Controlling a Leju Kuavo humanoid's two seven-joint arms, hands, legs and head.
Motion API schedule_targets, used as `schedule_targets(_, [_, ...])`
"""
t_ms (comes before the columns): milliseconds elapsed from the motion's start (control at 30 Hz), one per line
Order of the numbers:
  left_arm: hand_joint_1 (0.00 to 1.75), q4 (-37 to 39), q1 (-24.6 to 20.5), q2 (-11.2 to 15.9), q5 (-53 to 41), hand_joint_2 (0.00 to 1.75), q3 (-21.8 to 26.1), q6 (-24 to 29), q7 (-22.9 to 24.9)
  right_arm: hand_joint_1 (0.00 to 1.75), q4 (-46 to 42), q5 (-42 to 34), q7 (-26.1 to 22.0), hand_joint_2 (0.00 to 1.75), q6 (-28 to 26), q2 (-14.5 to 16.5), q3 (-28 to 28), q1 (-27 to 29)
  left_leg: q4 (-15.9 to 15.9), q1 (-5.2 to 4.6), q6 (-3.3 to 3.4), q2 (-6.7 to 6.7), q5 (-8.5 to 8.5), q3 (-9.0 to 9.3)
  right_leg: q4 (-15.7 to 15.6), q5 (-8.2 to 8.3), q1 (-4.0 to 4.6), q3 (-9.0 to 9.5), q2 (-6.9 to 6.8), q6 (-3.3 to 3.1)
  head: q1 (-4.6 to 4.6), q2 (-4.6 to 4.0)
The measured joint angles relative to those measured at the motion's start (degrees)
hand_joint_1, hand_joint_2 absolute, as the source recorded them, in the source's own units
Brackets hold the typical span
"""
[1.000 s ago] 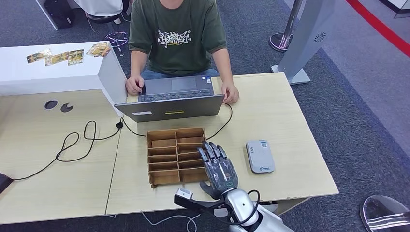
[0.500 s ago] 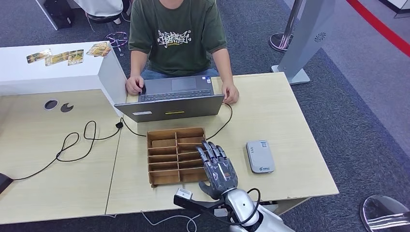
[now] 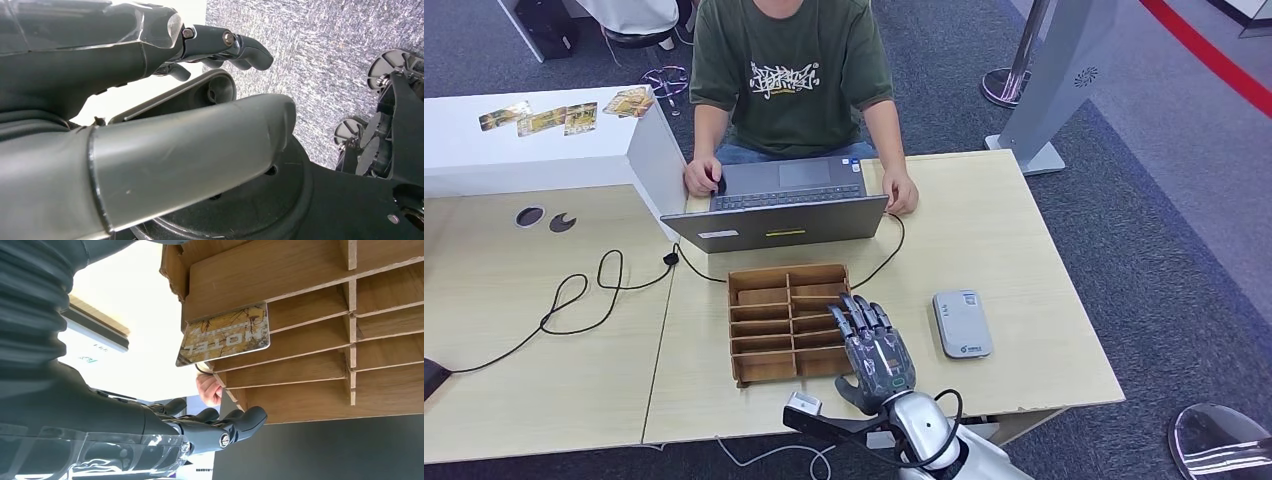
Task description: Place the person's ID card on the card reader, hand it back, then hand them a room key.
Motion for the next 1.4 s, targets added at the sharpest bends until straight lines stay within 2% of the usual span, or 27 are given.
schedule_targets(933, [0.0, 0.0, 0.04, 0.02, 0.0, 0.0, 0.0, 0.2, 0.0, 0.0, -1.77, -0.98, 0.16, 1.75, -1.97, -0.73, 0.05, 0.69, 0.0, 0.0, 0.0, 0.0, 0.0, 0.0, 0.0, 0.0, 0.0, 0.0, 0.0, 0.0, 0.0, 0.0])
schedule_targets(967, [0.0, 0.0, 0.04, 0.02, 0.0, 0.0, 0.0, 0.2, 0.0, 0.08, -1.79, -0.98, 0.16, 1.75, -1.97, -0.73, 0.05, 0.72, 0.0, 0.0, 0.0, 0.0, 0.0, 0.0, 0.0, 0.0, 0.0, 0.0, 0.0, 0.0, 0.0, 0.01])
schedule_targets(1000, [0.0, 0.0, 0.04, 0.02, 0.0, 0.0, 0.0, 0.2, 0.0, 0.24, -1.8, -0.97, 0.16, 1.75, -1.97, -0.73, 0.05, 0.74, 0.0, 0.0, 0.0, 0.0, 0.0, 0.0, 0.0, 0.0, 0.0, 0.0, 0.0, 0.0, 0.0, 0.01])
schedule_targets(1100, [0.0, 0.0, 0.04, 0.02, 0.0, 0.0, 0.0, 0.2, 0.0, 1.29, -1.86, -0.89, 0.15, 1.75, -1.97, -0.73, 0.05, 0.8, 0.0, 0.0, 0.0, 0.0, 0.0, 0.0, 0.0, 0.0, 0.0, 0.0, 0.0, 0.0, 0.0, 0.01])
schedule_targets(1133, [0.0, 0.0, 0.04, 0.02, 0.0, 0.0, 0.0, 0.2, 0.0, 1.54, -1.87, -0.86, 0.14, 1.75, -1.98, -0.73, 0.05, 0.82, 0.0, 0.0, 0.0, 0.0, 0.0, 0.0, 0.0, 0.0, 0.0, 0.0, 0.0, 0.0, 0.0, 0.01])
schedule_targets(1200, [0.0, 0.0, 0.04, 0.02, 0.0, 0.0, 0.0, 0.2, 0.0, 1.63, -1.89, -0.83, 0.11, 1.75, -2.05, -0.73, 0.05, 0.87, 0.0, 0.0, 0.0, 0.0, 0.0, 0.01, 0.0, 0.0, 0.0, 0.0, 0.0, 0.0, 0.0, 0.0])
schedule_targets(1400, [0.0, 0.0, 0.04, 0.02, 0.0, 0.0, 0.0, 0.2, 0.01, 1.57, -1.9, -0.83, 0.08, 1.75, -2.1, -0.73, 0.05, 0.99, 0.0, 0.0, 0.0, 0.0, 0.0, 0.0, 0.0, 0.0, 0.0, 0.0, 0.0, 0.0, 0.0, 0.0])
